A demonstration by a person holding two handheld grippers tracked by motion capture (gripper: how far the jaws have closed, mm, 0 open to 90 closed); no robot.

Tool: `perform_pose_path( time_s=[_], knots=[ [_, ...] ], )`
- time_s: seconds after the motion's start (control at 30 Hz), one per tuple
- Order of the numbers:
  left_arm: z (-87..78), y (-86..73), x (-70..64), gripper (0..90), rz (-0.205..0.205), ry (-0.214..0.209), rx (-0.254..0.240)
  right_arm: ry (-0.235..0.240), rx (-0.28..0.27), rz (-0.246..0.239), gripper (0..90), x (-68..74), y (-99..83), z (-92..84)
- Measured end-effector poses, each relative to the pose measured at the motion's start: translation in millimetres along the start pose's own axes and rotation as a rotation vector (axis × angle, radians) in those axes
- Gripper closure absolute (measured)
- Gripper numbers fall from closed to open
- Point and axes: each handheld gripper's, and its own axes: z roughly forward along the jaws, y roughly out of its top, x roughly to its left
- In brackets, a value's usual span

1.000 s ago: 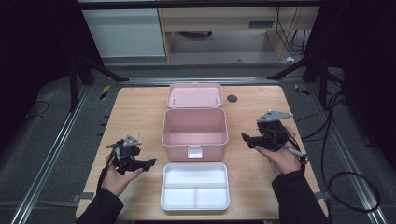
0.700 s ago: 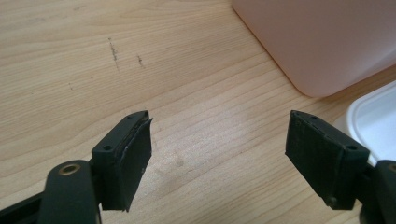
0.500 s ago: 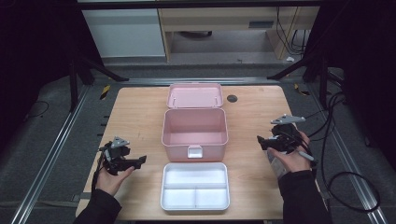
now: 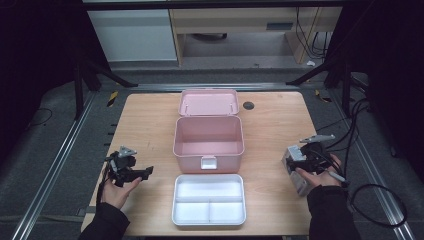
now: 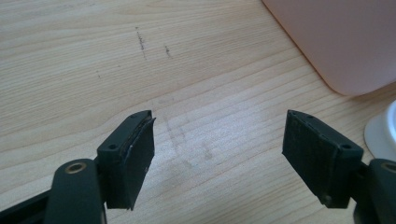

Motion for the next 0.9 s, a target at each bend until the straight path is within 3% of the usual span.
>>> perform_pose_path(
  time_s=[0.23, 0.63, 0.9],
  knots=[
    [0.1, 0.7, -1.7, 21.7, 0.025, 0.036, 0.005, 0.01, 0.067, 0.016, 32.7, -4.0, -3.9, 6.5],
    [1.4, 0.9, -3.5, 20.5, 0.02, 0.036, 0.015, 0.025, 0.214, 0.02, 43.3, -1.9, -7.0, 19.8],
    [5.6, 0.8, -3.7, 20.6, 0.027, 0.033, 0.033, 0.012, 0.251, 0.015, 52.6, -2.3, -5.8, 24.0]
  ],
)
